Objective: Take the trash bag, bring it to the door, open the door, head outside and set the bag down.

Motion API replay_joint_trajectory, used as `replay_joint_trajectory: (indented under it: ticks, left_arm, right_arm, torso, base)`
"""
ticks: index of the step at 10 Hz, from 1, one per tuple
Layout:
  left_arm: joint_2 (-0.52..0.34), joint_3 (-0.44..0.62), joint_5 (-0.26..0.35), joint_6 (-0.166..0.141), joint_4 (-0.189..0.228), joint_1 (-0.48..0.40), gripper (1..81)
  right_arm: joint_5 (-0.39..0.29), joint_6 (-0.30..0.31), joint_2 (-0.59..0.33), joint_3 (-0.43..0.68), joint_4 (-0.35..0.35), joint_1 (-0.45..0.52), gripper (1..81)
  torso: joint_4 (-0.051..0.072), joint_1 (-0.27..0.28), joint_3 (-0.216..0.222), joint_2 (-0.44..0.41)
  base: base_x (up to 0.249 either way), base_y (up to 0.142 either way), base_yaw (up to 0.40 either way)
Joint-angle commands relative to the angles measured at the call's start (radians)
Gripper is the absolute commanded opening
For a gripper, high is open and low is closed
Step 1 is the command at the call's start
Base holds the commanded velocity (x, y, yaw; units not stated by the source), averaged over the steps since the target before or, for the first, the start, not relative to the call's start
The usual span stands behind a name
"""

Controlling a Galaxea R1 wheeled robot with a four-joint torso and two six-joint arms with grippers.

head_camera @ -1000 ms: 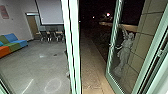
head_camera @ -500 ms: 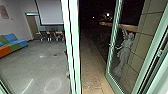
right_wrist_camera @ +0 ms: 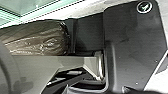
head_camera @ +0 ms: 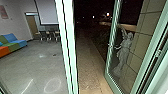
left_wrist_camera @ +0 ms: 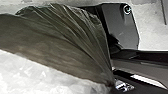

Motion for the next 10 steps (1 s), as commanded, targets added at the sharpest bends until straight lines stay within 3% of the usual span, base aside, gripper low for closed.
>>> replay_joint_trajectory:
  ticks: [1,10]
  left_arm:
    - [-0.003,0.013,0.077,0.005,0.001,-0.051,1.0]
    - [-0.001,0.013,0.077,0.005,-0.006,-0.049,1.0]
  right_arm:
    - [-0.059,-0.004,0.011,0.009,-0.013,0.035,81.1]
    - [-0.059,-0.004,0.066,-0.081,-0.035,0.028,81.1]
  torso:
    - [0.000,0.000,0.000,0.000]
    - [0.000,-0.001,0.000,0.000]
  base:
    - [0.000,-0.104,0.000]
    - [0.000,-0.128,0.000]
